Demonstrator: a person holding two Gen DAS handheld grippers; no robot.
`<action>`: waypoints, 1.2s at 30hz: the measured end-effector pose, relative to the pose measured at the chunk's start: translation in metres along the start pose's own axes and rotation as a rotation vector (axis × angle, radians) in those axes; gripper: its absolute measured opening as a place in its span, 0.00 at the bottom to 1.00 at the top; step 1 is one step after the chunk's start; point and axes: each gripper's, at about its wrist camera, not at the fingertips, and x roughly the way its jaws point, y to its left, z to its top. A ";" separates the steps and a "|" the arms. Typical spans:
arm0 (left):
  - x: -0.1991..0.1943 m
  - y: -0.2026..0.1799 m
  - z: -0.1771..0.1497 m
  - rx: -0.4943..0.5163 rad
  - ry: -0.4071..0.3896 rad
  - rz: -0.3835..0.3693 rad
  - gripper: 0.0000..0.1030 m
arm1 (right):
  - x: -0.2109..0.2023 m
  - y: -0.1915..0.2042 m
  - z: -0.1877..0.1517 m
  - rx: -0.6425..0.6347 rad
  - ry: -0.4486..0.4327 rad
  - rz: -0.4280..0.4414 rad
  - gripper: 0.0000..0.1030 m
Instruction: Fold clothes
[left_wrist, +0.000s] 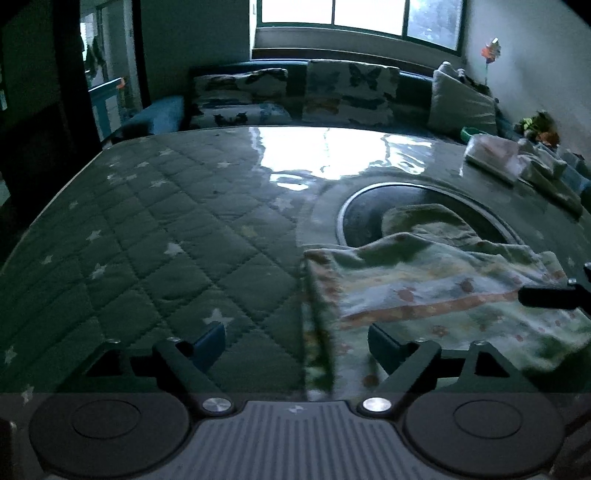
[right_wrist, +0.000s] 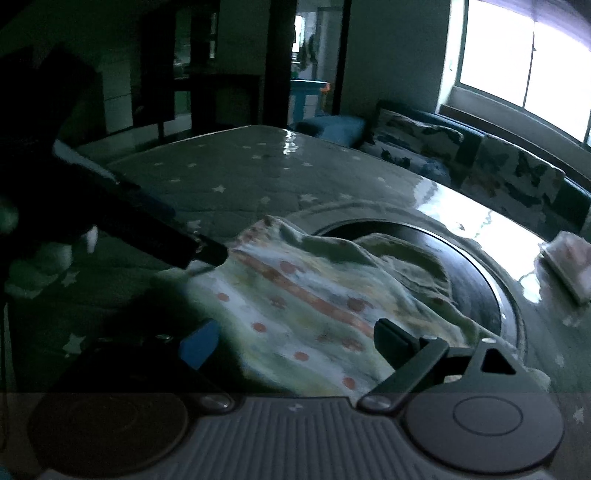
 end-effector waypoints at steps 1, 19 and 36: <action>-0.001 0.001 0.001 -0.004 -0.003 0.001 0.89 | 0.001 0.003 0.001 -0.010 0.000 0.006 0.90; -0.001 0.018 0.009 -0.093 0.021 -0.014 0.99 | 0.031 0.066 0.018 -0.198 0.011 0.106 0.58; 0.008 0.032 0.011 -0.239 0.104 -0.102 0.99 | 0.024 0.059 0.024 -0.104 -0.042 0.143 0.18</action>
